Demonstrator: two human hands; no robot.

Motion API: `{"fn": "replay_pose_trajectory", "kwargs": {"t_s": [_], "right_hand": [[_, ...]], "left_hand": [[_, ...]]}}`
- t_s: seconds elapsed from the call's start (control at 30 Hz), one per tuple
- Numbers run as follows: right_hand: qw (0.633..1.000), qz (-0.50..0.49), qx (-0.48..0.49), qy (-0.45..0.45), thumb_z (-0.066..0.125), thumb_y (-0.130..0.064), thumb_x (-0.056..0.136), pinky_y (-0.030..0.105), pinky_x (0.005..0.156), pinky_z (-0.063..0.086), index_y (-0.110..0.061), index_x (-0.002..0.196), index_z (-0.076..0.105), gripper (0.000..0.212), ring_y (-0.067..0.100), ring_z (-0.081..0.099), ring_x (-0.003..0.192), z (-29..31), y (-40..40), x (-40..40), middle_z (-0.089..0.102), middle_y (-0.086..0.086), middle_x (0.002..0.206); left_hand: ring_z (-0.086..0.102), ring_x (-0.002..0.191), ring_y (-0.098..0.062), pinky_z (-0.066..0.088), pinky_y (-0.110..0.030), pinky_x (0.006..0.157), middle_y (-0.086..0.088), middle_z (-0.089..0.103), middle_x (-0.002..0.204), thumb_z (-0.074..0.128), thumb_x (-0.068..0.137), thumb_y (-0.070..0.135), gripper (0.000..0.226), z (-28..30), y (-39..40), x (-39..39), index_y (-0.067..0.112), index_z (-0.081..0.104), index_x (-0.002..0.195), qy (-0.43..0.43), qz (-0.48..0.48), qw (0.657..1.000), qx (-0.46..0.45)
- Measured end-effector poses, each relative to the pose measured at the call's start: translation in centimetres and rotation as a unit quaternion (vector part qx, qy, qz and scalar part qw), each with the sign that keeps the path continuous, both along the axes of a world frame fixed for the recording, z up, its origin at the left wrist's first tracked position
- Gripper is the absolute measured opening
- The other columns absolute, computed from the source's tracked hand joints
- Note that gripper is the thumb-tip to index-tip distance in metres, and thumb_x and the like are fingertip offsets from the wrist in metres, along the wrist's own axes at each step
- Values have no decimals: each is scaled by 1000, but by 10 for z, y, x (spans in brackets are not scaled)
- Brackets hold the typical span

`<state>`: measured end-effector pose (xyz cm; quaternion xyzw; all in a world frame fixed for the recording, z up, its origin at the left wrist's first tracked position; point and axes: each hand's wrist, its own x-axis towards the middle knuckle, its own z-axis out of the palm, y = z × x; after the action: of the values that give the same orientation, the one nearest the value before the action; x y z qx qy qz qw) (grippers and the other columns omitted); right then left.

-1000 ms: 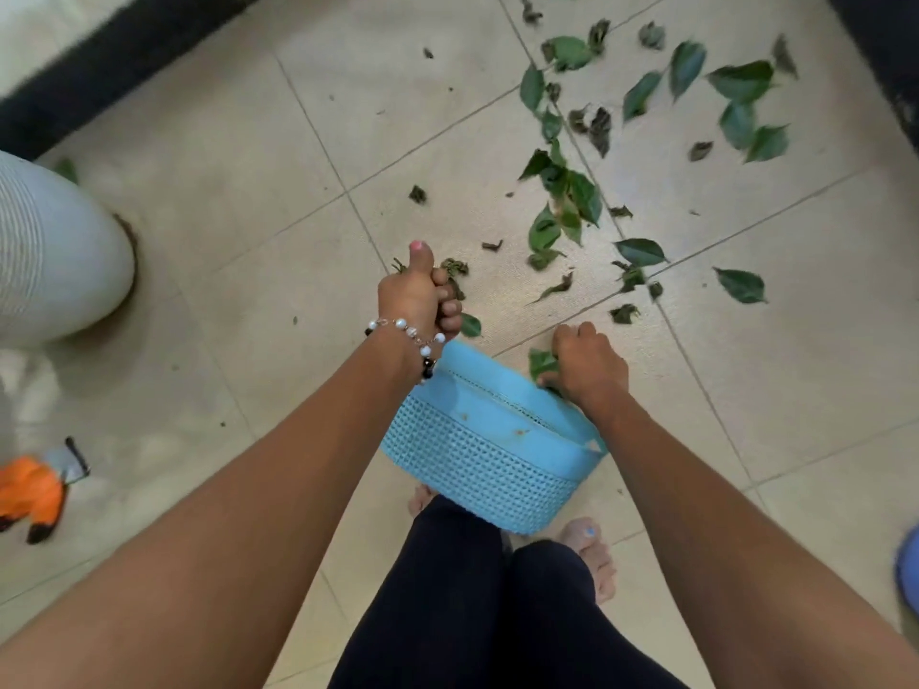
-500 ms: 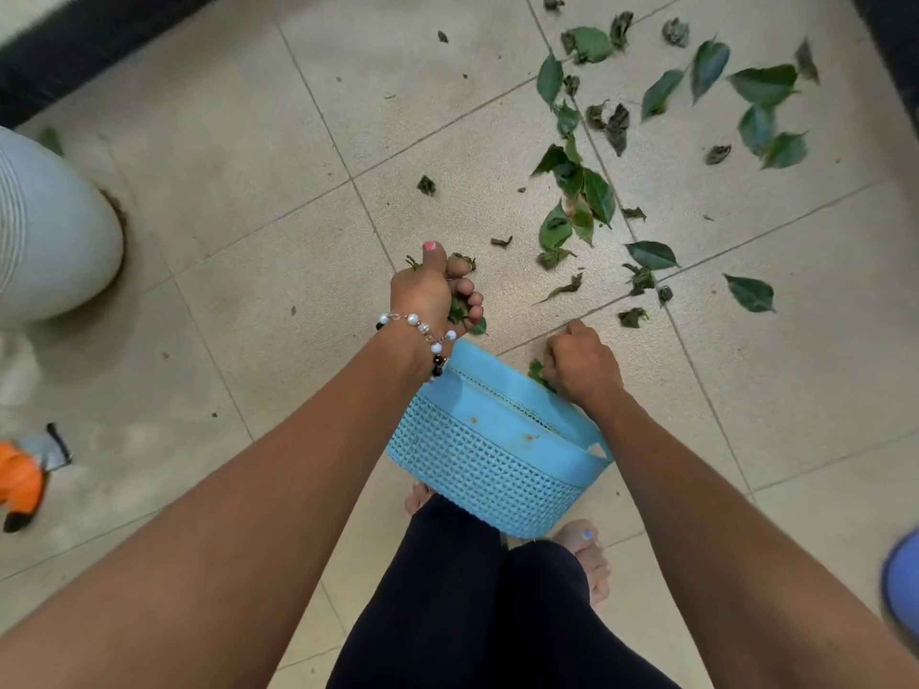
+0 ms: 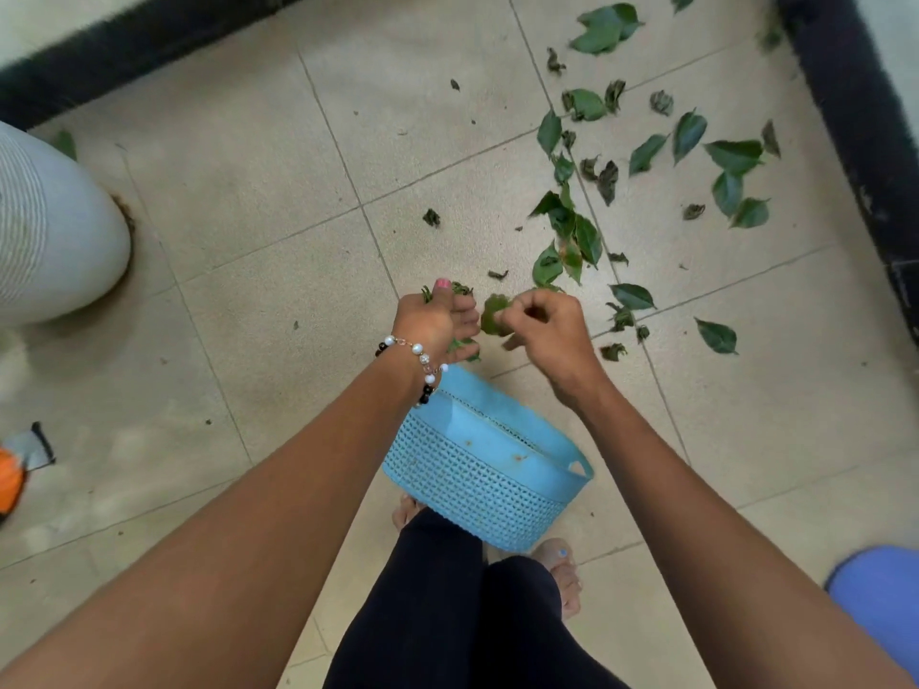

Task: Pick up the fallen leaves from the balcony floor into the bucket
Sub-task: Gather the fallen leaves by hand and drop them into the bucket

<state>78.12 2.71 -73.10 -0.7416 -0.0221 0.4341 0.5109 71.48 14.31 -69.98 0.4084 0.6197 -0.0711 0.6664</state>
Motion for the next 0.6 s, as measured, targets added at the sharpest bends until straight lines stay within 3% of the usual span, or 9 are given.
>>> {"fn": "replay_pose_trajectory", "kwargs": {"t_s": [0.07, 0.13, 0.2, 0.27, 0.33, 0.37, 0.43, 0.5, 0.6], "right_hand": [[998, 57, 22, 6, 68, -1, 80, 37, 70, 57, -5, 76, 64, 7, 20, 65, 73, 15, 18, -6, 64, 9, 74], [987, 148, 50, 24, 68, -1, 81, 33, 72, 55, -8, 76, 65, 9, 15, 64, 74, 28, 31, -6, 64, 1, 72], [968, 221, 82, 82, 68, 0, 83, 31, 69, 51, -8, 81, 68, 9, 12, 62, 69, 39, 40, 2, 65, 3, 73], [970, 188, 89, 128, 66, 3, 85, 30, 64, 53, -7, 87, 68, 10, 15, 64, 63, 40, 46, 16, 68, 9, 74], [985, 173, -4, 28, 68, 3, 84, 29, 68, 57, -6, 90, 66, 11, 17, 66, 67, 26, 52, 33, 68, 8, 78], [966, 234, -81, -71, 70, 0, 84, 29, 77, 56, -7, 95, 67, 13, 18, 66, 78, 14, 53, 39, 68, 7, 86], [868, 409, -190, -209, 71, -10, 85, 31, 95, 46, -10, 116, 64, 33, 24, 59, 109, -11, 58, 44, 64, 9, 115], [792, 524, -201, -240, 69, -15, 87, 36, 105, 37, -15, 139, 48, 56, 29, 43, 128, -37, 61, 38, 47, 12, 141], [702, 621, -178, -299, 68, -21, 88, 44, 114, 28, -23, 152, 24, 78, 37, 18, 142, -74, 63, 17, 13, 13, 159]], "left_hand": [[68, 89, -34, 57, -55, 80, -23, 69, 105, 39, 103, 38, 46, 10, 5, 0, -1, 63, 106, 11, -1, 1000, -20], [69, 89, -34, 57, -55, 78, -21, 69, 104, 43, 102, 39, 45, 19, 12, -2, -1, 60, 113, 29, 3, 999, -24], [71, 80, -29, 60, -46, 73, -19, 69, 95, 45, 102, 33, 41, 19, 20, -6, -4, 60, 109, 44, 9, 999, 0], [65, 55, -21, 58, -28, 50, -12, 63, 72, 43, 104, 24, 36, 20, 28, -8, -2, 60, 87, 47, 39, 998, 23], [48, 44, -16, 46, -19, 39, -6, 50, 60, 38, 105, 20, 39, 17, 37, -12, 3, 53, 73, 47, 81, 995, 23], [43, 40, -13, 43, -18, 37, -5, 47, 57, 37, 106, 18, 40, 12, 42, -14, 4, 52, 71, 45, 99, 994, 25], [39, 30, -9, 39, -15, 36, -2, 44, 46, 38, 105, 16, 41, 2, 50, -19, 4, 53, 69, 43, 131, 990, 30], [39, 27, -8, 40, -15, 37, -1, 44, 42, 39, 105, 18, 40, -9, 55, -24, 4, 55, 71, 42, 150, 987, 31], [46, 33, -11, 49, -21, 40, -5, 44, 54, 39, 105, 22, 38, -23, 58, -27, 3, 56, 77, 34, 164, 985, 45]]}}
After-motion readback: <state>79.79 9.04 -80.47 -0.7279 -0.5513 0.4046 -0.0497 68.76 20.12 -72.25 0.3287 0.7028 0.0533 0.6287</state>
